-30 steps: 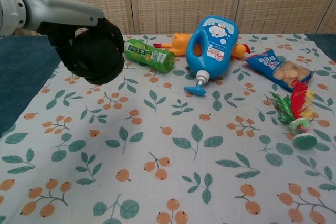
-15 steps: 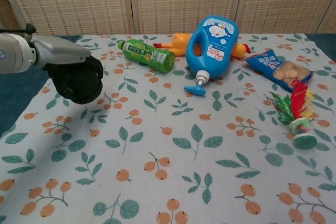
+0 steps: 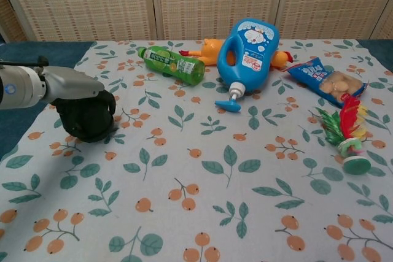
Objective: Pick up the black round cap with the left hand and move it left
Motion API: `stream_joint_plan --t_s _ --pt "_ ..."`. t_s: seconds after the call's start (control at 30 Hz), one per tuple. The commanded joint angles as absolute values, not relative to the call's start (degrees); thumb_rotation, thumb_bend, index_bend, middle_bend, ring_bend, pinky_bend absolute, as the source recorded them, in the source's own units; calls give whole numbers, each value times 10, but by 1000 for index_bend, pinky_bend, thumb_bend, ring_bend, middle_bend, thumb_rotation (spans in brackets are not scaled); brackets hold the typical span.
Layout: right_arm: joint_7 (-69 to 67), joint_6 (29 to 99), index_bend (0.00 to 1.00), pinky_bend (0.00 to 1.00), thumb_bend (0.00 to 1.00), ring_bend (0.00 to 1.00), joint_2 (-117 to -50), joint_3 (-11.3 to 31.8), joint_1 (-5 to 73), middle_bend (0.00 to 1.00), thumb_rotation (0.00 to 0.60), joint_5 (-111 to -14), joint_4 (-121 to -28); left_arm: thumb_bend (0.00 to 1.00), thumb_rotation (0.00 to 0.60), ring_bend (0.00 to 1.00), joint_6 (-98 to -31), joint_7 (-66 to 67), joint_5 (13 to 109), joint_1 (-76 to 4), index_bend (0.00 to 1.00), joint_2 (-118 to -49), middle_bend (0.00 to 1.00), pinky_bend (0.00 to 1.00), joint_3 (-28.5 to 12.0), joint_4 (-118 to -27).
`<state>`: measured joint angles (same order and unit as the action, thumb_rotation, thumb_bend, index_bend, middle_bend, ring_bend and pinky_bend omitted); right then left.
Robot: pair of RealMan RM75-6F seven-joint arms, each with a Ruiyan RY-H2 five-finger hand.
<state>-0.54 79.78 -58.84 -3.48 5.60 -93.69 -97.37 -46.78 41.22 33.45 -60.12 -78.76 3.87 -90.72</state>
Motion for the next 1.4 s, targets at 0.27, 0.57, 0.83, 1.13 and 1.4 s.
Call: stream_joint_plan --t_s 0.27,0.57,0.83,1.13,1.4 --pt "-12 802 0 0 158 0 -586 -33 55 0 600 -937 -972 383 600 0 -458 388 310 -608 0 -791 0 128 28 -915" --pt "-10 800 0 0 159 0 -587 -33 55 0 600 -935 -972 357 600 0 -467 338 370 -593 0 -768 0 83 8 -942" --pt "-10 802 0 0 159 0 -586 -34 54 0 600 -939 -974 348 600 0 -507 328 419 -573 0 -734 0 82 11 -997" --pt "-12 807 0 0 159 0 -585 -37 53 0 600 -946 -975 349 600 0 -533 371 409 -568 0 -752 0 75 21 -989" --pt "-14 807 0 0 159 0 -584 -39 53 0 600 -949 -974 350 600 0 -548 405 376 -570 0 -758 1 117 27 -992"
